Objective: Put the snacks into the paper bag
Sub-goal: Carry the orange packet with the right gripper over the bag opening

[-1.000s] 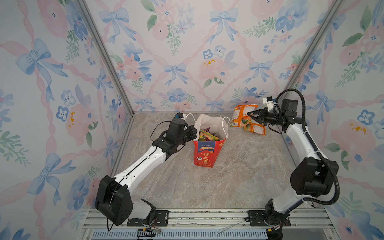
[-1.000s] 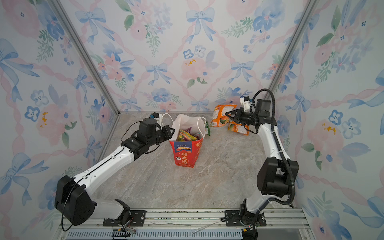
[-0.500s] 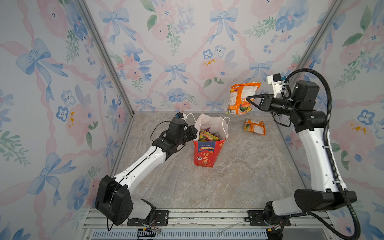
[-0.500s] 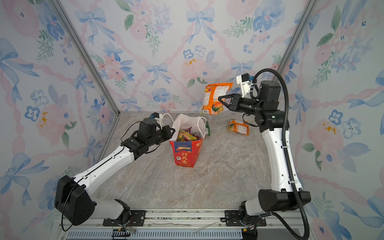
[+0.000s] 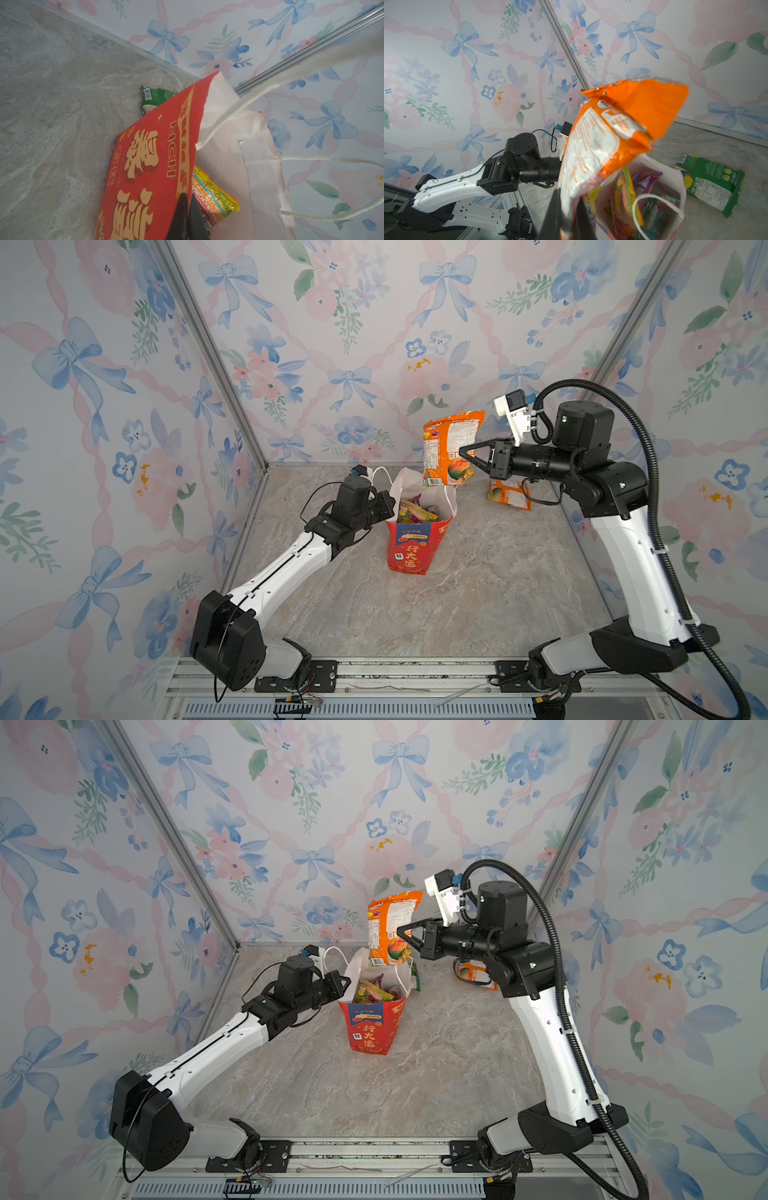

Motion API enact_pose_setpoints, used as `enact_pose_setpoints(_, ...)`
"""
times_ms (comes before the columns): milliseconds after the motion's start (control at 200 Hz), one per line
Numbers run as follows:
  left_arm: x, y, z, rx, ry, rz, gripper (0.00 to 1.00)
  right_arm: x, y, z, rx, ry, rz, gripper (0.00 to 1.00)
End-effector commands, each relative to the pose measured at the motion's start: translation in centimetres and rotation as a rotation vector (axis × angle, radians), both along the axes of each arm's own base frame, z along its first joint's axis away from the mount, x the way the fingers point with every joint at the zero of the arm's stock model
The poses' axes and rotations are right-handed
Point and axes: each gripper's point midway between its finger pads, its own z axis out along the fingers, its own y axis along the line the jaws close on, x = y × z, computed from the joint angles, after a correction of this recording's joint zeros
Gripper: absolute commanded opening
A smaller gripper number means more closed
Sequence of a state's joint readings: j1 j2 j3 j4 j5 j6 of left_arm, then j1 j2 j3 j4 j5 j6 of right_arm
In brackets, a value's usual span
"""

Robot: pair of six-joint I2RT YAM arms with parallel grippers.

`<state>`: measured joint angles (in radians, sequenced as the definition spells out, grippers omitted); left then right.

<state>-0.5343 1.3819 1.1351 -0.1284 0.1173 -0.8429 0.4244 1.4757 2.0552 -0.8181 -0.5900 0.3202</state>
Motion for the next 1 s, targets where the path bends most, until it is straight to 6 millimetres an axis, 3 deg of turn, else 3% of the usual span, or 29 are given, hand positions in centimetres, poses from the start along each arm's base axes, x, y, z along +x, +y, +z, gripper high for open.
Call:
enact_pose_setpoints(0,-0.3,-0.7,1.1,-0.024,-0.015,-0.029,0.00,0.4,1.0,-0.5,-0.035,-0.015,-0.019,0.00)
enact_pose_setpoints(225,-0.4,-0.6,0.9,-0.025,-0.014,-0.029,0.00,1.3,3.2,-3.3,-0.056,0.030,-0.041,0.00)
enact_pose_setpoints(510,-0.4,-0.6,0.6,-0.026,-0.008,-0.027,0.00,2.0,4.2,-7.3,-0.186,0.071,-0.092,0.00)
enact_pose_setpoints(995,-0.4,-0.7,0.6,-0.028,-0.007,-0.025,0.00,3.4,3.5,-13.3,-0.452,0.114,-0.210,0.00)
